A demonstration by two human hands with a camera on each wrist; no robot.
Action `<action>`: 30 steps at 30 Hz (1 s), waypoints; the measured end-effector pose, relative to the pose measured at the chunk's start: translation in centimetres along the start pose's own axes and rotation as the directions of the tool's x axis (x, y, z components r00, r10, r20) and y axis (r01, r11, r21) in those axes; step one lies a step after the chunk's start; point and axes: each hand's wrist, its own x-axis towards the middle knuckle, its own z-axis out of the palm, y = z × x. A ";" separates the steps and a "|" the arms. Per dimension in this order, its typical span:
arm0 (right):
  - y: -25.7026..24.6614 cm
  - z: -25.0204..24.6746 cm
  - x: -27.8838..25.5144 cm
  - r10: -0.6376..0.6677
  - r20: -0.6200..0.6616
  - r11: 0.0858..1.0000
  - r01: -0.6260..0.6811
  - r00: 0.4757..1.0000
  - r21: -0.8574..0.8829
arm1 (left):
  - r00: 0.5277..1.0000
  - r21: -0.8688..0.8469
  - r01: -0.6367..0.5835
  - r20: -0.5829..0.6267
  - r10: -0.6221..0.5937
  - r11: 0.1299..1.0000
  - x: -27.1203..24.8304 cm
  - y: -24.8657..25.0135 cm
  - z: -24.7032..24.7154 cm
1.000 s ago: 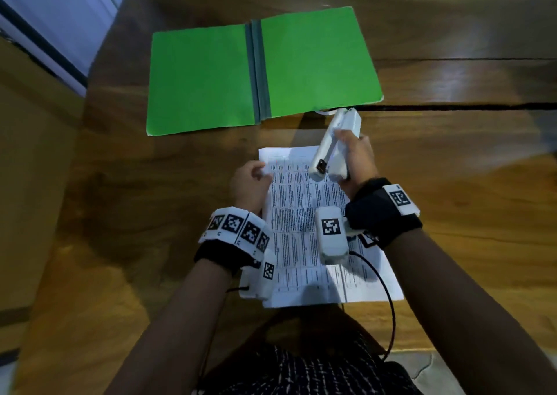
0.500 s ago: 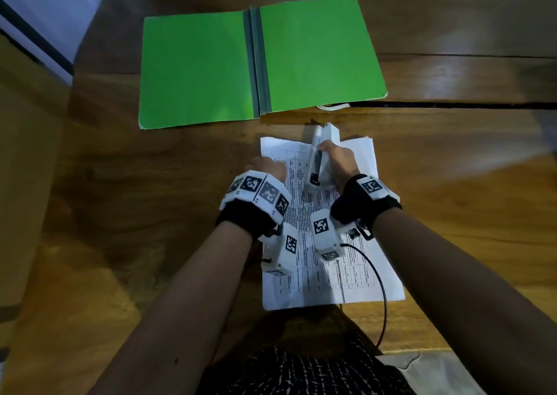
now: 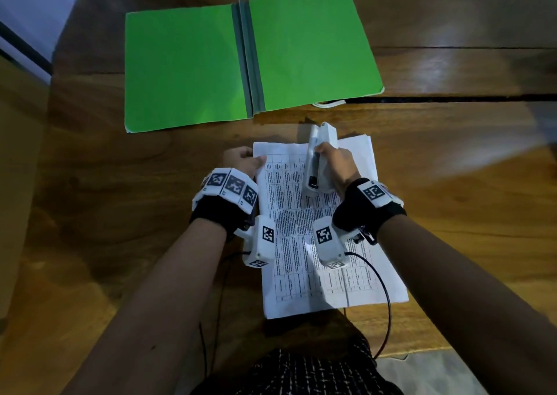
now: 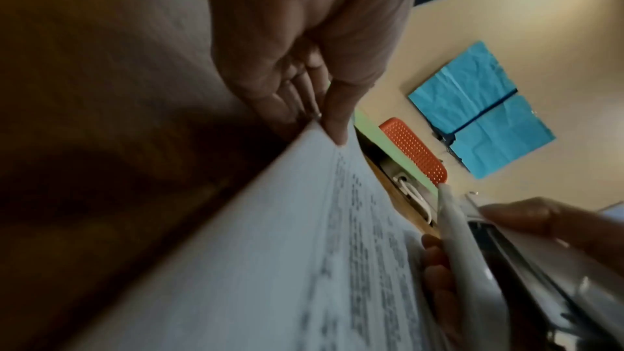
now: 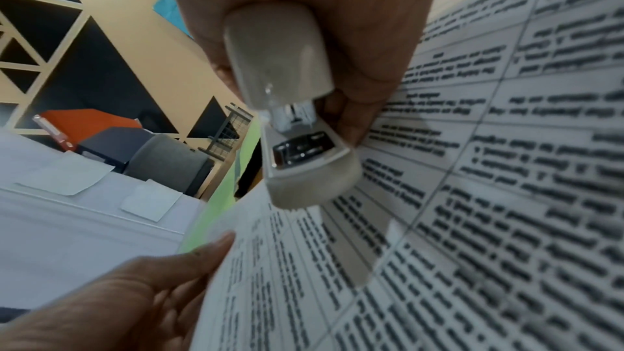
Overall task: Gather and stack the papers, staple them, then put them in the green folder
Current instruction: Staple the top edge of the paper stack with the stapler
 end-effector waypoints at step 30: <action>-4.6 9.4 2.9 -0.354 -0.192 0.929 0.367 0.915 0.037 | 0.993 -0.144 -0.113 0.000 0.114 0.983 1.3 -1.7 -0.3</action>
